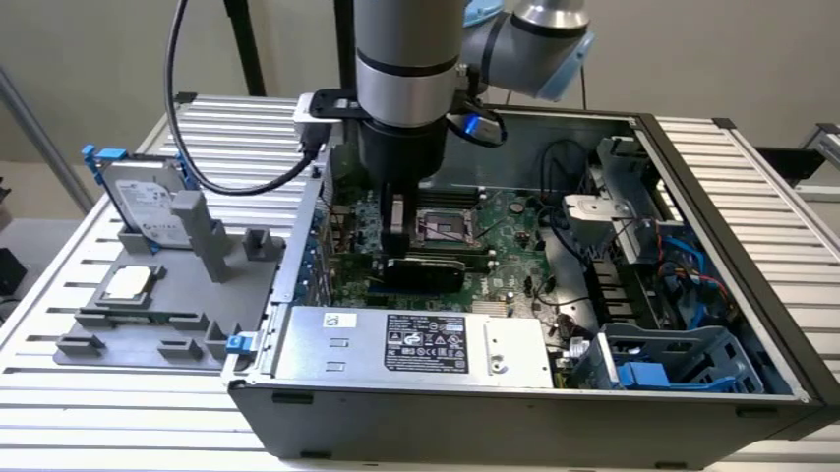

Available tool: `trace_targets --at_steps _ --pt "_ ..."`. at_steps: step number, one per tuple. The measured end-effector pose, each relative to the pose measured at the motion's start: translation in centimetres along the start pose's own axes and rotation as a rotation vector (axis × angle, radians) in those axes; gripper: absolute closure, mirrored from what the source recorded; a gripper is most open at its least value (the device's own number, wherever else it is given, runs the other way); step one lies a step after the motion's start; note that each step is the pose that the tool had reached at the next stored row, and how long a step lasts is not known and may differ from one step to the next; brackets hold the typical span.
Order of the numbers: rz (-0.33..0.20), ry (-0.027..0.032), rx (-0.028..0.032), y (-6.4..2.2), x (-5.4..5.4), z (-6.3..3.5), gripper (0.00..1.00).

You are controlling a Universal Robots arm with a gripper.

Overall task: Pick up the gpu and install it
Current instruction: 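Insert the gpu into the slot, then press down on the gpu until it lock into place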

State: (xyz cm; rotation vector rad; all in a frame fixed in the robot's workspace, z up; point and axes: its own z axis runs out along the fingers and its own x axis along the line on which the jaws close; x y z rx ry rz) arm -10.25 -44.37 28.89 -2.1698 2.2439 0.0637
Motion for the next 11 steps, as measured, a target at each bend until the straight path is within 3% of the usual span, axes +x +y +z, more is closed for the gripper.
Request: trace_targets --at_steps 3,11 --pt "0.0 0.0 0.0 0.01 -0.04 -0.84 1.0" --pt "0.0 -0.0005 -0.0001 -0.03 -0.04 -0.99 1.0"
